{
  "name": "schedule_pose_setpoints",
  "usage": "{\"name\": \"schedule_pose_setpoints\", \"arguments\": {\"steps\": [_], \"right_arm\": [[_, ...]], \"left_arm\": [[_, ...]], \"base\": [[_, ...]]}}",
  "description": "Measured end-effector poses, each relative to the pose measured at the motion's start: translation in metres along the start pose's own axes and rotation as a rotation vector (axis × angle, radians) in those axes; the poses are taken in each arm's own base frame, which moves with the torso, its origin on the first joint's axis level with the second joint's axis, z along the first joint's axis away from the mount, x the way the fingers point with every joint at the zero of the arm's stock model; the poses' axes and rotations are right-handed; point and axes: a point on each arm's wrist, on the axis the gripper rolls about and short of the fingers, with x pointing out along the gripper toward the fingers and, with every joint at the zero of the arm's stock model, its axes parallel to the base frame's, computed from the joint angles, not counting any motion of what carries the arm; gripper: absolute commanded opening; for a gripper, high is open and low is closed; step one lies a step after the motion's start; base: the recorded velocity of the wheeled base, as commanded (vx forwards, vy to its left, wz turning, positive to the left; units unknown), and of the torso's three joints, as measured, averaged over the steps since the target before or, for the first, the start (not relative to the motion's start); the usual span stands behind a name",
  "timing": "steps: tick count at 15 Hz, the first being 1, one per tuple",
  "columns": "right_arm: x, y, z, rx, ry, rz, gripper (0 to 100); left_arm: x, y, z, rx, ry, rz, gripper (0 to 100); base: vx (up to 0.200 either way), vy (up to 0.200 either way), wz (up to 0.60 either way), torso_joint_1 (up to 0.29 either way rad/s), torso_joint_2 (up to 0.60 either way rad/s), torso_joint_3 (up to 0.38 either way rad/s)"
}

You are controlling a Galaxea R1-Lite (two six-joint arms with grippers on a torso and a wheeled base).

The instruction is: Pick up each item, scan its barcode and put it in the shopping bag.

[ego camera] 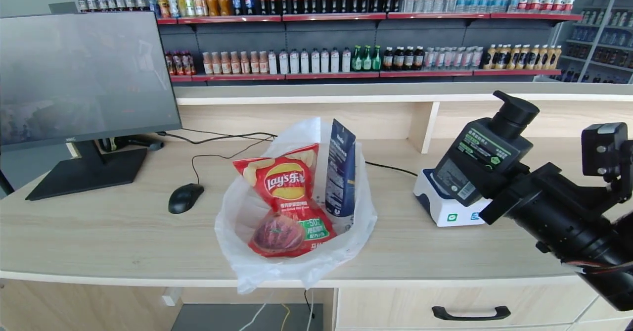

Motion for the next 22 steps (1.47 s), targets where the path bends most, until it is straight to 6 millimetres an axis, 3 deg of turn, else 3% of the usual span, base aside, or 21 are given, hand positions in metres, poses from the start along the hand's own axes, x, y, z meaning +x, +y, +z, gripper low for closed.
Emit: {"name": "schedule_pose_setpoints", "arguments": {"steps": [7, 17, 22], "right_arm": [[0.009, 0.007, -0.01, 0.007, 0.029, 0.035, 0], [0.012, 0.009, -0.028, 0.006, 0.1, 0.039, 0], [0.014, 0.003, -0.048, -0.024, 0.176, 0.02, 0]], "left_arm": [[0.0, 0.0, 0.0, 0.001, 0.0, 0.0, 100], [0.0, 0.0, 0.0, 0.003, 0.0, 0.0, 100], [0.0, 0.0, 0.0, 0.003, 0.0, 0.0, 100]], "base": [[0.0, 0.2, 0.0, 0.005, 0.0, 0.001], [0.0, 0.0, 0.0, 0.0, 0.0, 0.0], [0.0, 0.0, 0.0, 0.0, 0.0, 0.0]]}}
